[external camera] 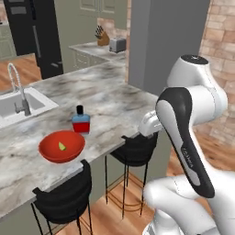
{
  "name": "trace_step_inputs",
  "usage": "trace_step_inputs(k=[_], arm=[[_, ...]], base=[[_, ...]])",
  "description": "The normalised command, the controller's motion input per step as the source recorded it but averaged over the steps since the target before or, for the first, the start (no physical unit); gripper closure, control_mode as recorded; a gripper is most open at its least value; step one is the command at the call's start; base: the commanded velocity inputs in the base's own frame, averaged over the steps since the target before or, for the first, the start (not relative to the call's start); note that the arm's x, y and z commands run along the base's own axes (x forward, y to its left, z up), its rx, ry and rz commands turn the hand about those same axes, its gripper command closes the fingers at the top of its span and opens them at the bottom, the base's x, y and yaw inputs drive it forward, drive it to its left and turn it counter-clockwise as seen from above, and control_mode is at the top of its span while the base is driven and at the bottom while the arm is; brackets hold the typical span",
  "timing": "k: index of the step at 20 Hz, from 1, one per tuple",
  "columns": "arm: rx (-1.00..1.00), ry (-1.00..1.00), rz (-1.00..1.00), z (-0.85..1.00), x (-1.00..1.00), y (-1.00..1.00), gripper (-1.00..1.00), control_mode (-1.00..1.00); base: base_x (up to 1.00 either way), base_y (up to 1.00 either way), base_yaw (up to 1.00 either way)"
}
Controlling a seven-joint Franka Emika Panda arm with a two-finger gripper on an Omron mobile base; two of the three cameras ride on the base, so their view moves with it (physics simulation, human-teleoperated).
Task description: There is a bowl on the dining counter. Grab a lemon wedge from the fridge and place it in the bowl. Then get the liquor bottle and glass cup from the cabinet and place them next to the bowl.
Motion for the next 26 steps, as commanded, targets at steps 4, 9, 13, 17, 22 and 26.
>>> trace_step_inputs(k=[4,9,13,17,22,26], arm=[[0.0,0.0,0.0,0.0,0.0,0.0,-1.0,1.0],[0.0,0.0,0.0,0.0,0.0,0.0,-1.0,1.0],[0.0,0.0,0.0,0.0,0.0,0.0,-1.0,1.0],[0.0,0.0,0.0,0.0,0.0,0.0,-1.0,1.0],[0.0,0.0,0.0,0.0,0.0,0.0,-1.0,1.0],[0.0,0.0,0.0,0.0,0.0,0.0,-1.0,1.0]], base=[[-1.0,0.59,0.08],[-0.98,1.0,0.16],[-0.82,1.0,0.15],[-0.77,1.0,0.15],[-0.73,1.0,0.16],[-0.68,1.0,0.16]])
